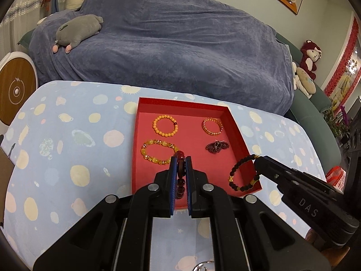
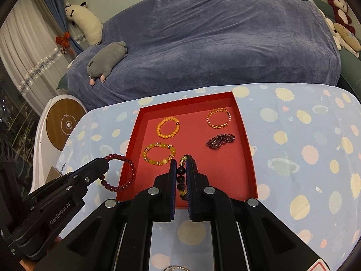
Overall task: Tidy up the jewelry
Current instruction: 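Carry both bracelets into the red box and open both tools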
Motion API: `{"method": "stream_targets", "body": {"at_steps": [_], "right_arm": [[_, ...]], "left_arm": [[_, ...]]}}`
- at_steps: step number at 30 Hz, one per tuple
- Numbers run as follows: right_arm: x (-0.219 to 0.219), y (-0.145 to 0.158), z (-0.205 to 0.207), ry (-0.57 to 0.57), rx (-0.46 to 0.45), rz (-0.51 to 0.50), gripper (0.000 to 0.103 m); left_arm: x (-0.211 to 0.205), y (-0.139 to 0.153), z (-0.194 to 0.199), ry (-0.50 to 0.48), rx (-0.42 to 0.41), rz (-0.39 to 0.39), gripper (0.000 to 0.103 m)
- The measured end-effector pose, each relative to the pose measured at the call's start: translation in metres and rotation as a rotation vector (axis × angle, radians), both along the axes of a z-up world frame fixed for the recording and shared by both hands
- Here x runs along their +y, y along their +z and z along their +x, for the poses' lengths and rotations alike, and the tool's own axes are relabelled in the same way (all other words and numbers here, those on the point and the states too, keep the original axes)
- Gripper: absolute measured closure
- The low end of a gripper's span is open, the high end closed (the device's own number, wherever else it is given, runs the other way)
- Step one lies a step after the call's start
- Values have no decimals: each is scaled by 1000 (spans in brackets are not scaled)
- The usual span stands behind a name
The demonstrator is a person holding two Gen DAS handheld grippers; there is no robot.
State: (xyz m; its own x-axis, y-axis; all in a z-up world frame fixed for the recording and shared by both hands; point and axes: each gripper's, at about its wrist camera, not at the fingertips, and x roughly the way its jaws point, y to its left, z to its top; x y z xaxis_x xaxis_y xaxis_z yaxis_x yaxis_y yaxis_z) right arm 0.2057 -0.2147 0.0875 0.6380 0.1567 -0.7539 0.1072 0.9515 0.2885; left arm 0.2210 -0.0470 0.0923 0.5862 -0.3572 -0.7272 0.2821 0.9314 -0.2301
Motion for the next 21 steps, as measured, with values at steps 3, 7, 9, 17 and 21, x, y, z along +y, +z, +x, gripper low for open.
{"method": "stream_targets", "body": {"at_steps": [3,7,9,17,21], "right_arm": [[0,-11,15,5,23,22,95],[-1,-28,32,4,57,60,95],[-1,-37,39,3,74,65,95],[-9,-74,66,12,139,-2,95],[-18,-83,75,-7,161,-68,95]], "left_arm": [[-5,-9,11,0,16,11,96],[-11,-26,24,1,49,26,96],[-13,-36,30,5,67,30,96],[-16,-67,50,16,116,50,96],[-16,-76,58,18,134,53,95]]}}
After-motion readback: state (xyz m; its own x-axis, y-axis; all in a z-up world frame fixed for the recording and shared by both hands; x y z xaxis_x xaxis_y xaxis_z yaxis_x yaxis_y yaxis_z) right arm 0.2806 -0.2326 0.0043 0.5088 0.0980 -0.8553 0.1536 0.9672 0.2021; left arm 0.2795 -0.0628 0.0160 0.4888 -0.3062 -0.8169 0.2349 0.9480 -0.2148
